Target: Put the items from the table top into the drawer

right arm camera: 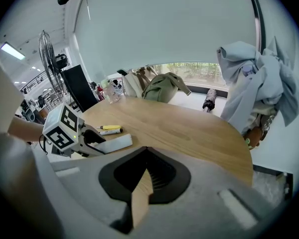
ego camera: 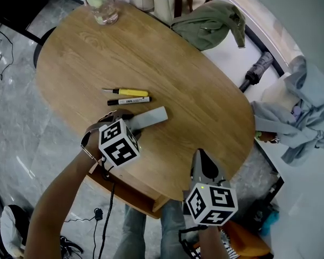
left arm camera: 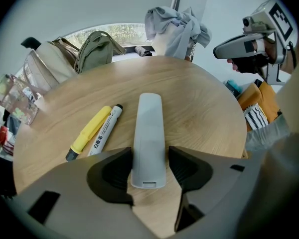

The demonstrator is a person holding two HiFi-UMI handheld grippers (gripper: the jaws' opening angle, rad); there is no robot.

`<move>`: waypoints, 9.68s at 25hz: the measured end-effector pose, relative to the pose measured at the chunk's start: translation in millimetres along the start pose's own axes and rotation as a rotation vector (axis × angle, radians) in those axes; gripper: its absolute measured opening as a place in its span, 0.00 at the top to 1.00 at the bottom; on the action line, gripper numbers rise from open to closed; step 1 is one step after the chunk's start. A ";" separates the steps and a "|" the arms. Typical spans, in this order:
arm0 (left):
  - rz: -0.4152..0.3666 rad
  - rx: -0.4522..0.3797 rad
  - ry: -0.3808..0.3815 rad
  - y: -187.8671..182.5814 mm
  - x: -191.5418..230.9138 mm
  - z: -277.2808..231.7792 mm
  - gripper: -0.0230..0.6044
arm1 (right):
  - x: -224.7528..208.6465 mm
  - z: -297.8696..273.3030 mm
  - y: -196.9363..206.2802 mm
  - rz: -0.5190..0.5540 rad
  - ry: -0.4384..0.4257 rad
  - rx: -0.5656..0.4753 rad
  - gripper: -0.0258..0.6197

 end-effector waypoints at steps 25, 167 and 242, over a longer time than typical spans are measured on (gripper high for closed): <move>0.210 -0.139 -0.086 -6.5 -3.2 20.2 0.66 | 1.2 1.1 -4.2 0.022 -0.012 -0.004 0.95; 0.304 -0.138 -0.236 42.7 -4.1 98.2 0.63 | 38.4 30.3 28.4 0.024 -0.083 0.038 0.95; -0.072 -0.021 -0.123 48.1 40.0 67.5 0.86 | 26.5 18.4 24.7 0.042 -0.081 0.055 0.95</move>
Point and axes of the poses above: the fingertips, and each gripper's own axes: z backward along the fingers, x to its left, y out of its underside, the point moved 1 cm from there along z, backward along the fingers, and after that the axes turned 6 degrees about -z, right-handed, at the moved point
